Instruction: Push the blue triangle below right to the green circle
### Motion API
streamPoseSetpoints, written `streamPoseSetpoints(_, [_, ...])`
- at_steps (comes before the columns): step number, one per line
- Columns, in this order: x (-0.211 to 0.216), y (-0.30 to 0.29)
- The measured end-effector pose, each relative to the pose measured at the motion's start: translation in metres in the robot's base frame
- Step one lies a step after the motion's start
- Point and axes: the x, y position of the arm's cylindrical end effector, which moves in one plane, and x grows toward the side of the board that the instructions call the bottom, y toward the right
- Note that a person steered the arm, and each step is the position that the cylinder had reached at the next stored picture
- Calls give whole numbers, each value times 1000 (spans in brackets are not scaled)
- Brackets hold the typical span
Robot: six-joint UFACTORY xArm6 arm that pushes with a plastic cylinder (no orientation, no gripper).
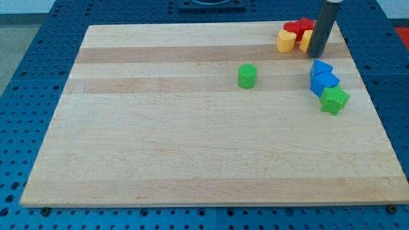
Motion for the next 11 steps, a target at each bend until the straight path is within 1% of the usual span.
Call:
streamPoseSetpoints(1, [10, 0])
streamPoseSetpoints(2, [29, 15])
streamPoseSetpoints(3, [29, 40])
streamPoseSetpoints(4, [44, 44])
streamPoseSetpoints(5, [54, 29])
streamPoseSetpoints(6, [62, -3])
streamPoseSetpoints(8, [91, -60])
streamPoseSetpoints(9, [95, -88])
streamPoseSetpoints(11, [139, -116])
